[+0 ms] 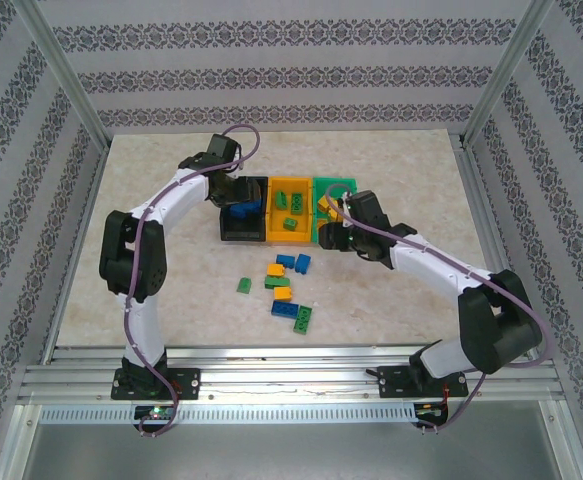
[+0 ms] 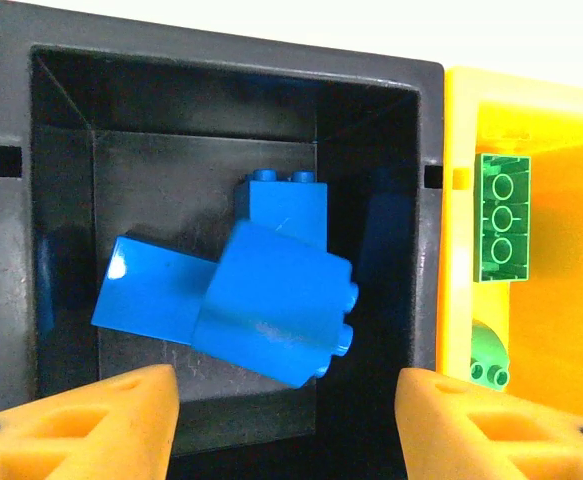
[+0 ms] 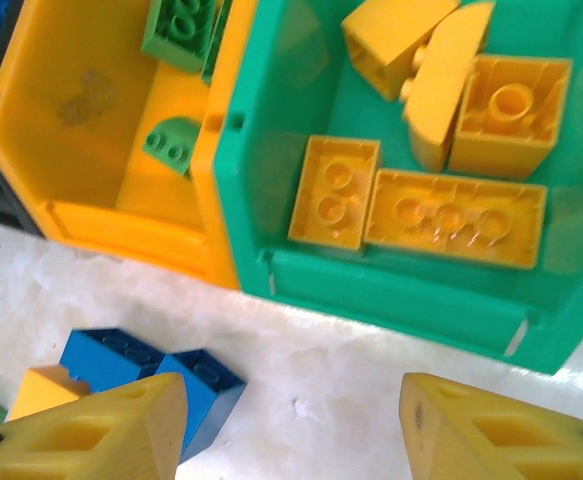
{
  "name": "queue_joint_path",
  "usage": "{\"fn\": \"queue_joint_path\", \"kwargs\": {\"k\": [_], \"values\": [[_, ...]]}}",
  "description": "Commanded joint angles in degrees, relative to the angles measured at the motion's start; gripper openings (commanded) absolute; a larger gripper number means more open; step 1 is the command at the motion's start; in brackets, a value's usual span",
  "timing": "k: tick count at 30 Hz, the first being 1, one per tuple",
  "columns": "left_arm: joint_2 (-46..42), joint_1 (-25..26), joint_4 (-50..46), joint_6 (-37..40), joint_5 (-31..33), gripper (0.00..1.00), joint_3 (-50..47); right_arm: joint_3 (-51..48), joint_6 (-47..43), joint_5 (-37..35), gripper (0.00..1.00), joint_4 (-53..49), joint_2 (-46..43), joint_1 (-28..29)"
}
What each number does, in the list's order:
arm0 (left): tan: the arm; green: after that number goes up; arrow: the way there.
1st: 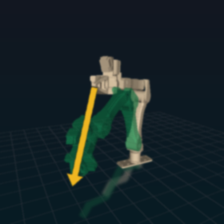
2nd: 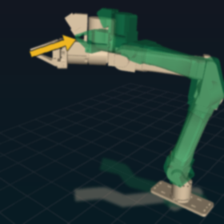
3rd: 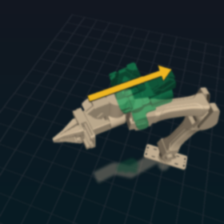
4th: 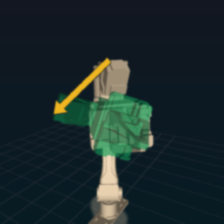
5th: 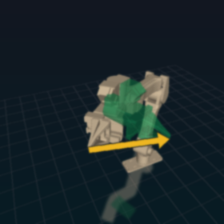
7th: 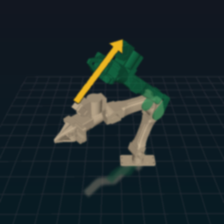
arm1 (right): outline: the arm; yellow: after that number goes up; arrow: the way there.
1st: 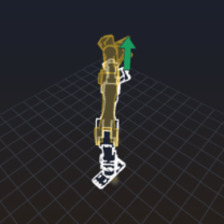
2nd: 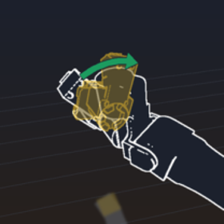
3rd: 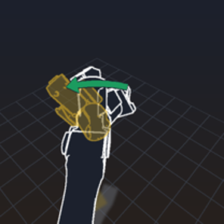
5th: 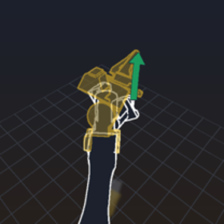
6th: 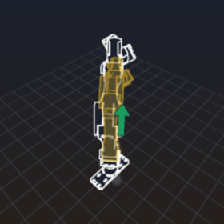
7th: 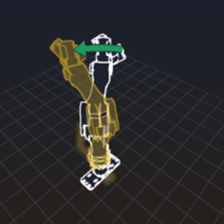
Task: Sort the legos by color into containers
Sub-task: Place the lego in the container, then pick up the lego from the center of the table.
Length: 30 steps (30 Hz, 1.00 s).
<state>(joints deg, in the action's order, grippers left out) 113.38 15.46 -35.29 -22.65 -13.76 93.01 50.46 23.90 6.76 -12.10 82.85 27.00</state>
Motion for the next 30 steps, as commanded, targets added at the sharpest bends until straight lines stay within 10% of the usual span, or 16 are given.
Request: {"fn": "queue_joint_path", "kwargs": {"k": [1,30], "values": [[-2.91,-0.23,-1.63,2.57,0.75,0.60,-0.58,-0.45,1.36,0.68,0.59,-1.29,0.16,2.35],[-20.76,-0.21,12.48,6.32,-3.66,0.62,-22.96,4.59,12.32,-0.42,0.59,2.26,14.92,10.30]]}}
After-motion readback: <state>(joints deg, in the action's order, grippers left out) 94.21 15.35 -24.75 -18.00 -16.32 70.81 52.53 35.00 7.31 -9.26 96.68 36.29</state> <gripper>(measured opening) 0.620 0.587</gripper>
